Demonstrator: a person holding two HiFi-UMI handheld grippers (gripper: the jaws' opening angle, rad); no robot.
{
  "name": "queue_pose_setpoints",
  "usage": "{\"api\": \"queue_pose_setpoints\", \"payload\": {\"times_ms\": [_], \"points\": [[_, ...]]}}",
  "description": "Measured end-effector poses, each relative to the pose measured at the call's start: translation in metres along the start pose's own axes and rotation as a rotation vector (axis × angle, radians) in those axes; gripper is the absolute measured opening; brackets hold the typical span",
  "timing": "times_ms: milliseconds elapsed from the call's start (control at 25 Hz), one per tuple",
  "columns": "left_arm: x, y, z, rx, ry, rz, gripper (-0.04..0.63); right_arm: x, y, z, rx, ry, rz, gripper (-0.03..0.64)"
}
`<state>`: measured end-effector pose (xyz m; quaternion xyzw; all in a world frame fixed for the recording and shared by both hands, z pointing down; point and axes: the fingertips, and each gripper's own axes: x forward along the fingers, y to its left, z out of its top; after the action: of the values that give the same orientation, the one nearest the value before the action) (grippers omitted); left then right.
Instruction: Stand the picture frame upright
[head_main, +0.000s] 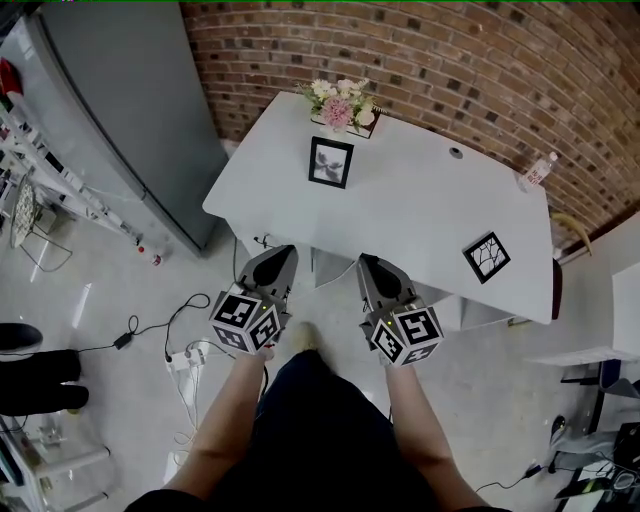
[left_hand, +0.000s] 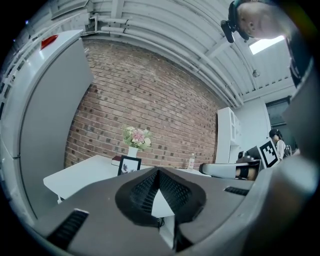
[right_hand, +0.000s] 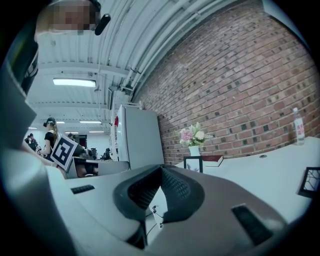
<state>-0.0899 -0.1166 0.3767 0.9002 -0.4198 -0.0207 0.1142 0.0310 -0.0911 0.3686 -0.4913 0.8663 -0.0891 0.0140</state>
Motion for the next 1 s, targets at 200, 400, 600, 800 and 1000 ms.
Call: {"api": "queue_pose_setpoints", "payload": {"times_ms": [200, 400, 600, 800, 1000], "points": [[-0.013, -0.008, 0.001, 0.001, -0.012, 0.009, 0.002, -0.011, 0.010, 0.002, -0.007, -0.002, 0.009, 0.003], [-0.023, -0.014, 0.001, 0.004, -0.019, 0.014, 0.002, -0.020, 0.018, 0.002, -0.014, -0.006, 0.014, 0.003], [-0.031, -0.018, 0.001, 0.004, -0.022, 0.016, 0.002, -0.026, 0.024, 0.002, -0.018, -0.006, 0.018, 0.003], [-0.038, -0.022, 0.001, 0.005, -0.020, 0.016, 0.002, -0.031, 0.029, 0.002, -0.018, -0.006, 0.017, 0.002], [-0.042, -0.022, 0.000, 0.005, -0.023, 0.015, 0.002, -0.033, 0.033, 0.000, -0.024, -0.006, 0.016, 0.002]]}}
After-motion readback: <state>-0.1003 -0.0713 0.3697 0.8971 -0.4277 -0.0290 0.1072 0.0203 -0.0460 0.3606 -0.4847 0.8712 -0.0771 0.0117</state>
